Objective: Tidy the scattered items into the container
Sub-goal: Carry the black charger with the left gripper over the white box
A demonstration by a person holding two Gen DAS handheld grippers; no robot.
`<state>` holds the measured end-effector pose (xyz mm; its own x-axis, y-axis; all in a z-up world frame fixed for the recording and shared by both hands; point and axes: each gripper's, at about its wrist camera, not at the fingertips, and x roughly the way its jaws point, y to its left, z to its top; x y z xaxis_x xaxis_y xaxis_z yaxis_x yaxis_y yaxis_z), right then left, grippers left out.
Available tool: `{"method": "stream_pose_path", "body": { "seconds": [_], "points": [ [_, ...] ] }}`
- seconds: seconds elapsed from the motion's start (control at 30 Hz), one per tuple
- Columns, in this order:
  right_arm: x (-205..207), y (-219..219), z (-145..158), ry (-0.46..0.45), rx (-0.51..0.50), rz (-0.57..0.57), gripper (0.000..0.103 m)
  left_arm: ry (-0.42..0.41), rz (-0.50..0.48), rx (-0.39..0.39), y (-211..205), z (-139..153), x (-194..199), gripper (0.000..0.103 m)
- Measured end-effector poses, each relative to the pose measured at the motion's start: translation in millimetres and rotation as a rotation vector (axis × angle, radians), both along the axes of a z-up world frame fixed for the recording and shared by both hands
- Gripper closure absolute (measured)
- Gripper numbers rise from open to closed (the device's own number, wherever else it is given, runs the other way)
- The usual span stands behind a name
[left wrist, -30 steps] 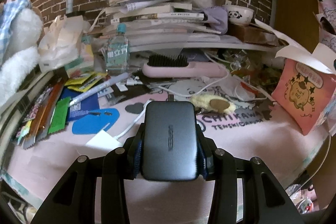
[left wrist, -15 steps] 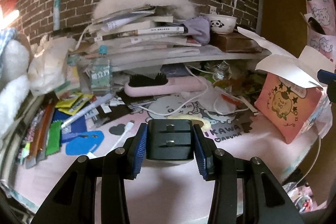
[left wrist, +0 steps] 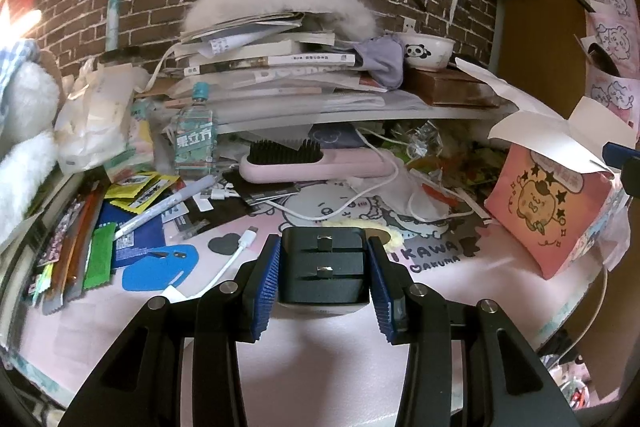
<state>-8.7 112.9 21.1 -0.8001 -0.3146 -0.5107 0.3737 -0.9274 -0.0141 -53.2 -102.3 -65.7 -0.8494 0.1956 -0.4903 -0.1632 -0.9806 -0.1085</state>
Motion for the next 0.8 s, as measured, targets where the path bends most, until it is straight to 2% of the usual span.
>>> {"method": "stream_pose_path", "body": {
  "seconds": [0.27,0.43,0.67,0.8],
  "points": [
    [0.0,0.7,0.4,-0.004,-0.005,0.003,0.025,-0.028,0.000,-0.005,2.0,1.4,-4.4,0.066],
    [0.6,2.6,0.1,-0.008,-0.007,-0.001,0.025,-0.063,-0.008,-0.018,9.3,-5.3,-12.2,0.062],
    [-1.3,7.8,-0.2,-0.019,-0.015,-0.007,0.025,-0.078,-0.015,0.013,6.0,-11.6,-17.7,0.063],
    [-1.8,7.7,-0.5,-0.020,-0.013,-0.005,0.025,-0.075,-0.002,-0.007,8.7,-12.6,-22.4,0.058]
  ]
}}
